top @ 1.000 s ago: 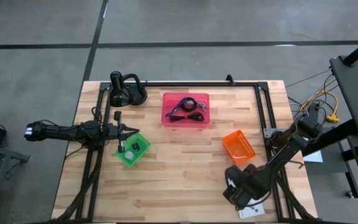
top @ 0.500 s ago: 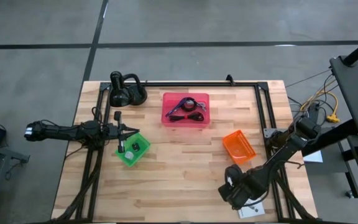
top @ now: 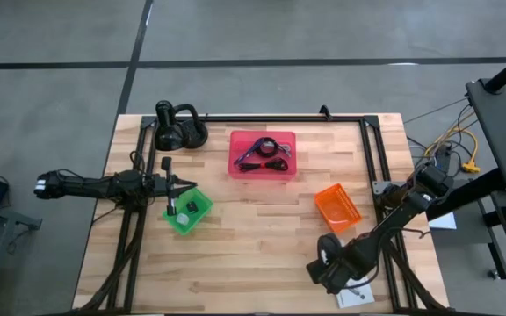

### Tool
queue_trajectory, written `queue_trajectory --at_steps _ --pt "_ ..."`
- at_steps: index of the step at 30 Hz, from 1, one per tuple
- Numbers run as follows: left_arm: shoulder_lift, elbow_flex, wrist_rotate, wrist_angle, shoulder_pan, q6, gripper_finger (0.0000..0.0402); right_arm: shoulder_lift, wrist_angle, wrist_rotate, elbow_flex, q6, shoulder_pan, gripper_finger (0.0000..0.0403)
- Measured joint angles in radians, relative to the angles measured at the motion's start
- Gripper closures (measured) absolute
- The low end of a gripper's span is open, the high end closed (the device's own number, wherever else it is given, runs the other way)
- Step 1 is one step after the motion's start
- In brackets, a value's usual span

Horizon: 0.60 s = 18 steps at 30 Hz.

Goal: Pick and place items into bin
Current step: Put the top card reader box into the orange bin

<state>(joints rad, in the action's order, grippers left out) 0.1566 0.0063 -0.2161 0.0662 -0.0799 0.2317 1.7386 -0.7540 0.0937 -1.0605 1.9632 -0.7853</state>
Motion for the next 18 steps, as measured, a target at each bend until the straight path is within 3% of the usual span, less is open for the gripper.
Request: queue_trajectory --at_steps 6,18 --pt "0.001 0.0 0.0 0.0 0.0 0.0 0.0402 -0.004 0.089 -0.003 0.055 0.005 0.0 0.0179" --pt "0.001 0.0 0.0 0.0 0.0 0.0 0.0402 -0.004 0.074 -0.043 0.055 -0.007 0.002 0.018"
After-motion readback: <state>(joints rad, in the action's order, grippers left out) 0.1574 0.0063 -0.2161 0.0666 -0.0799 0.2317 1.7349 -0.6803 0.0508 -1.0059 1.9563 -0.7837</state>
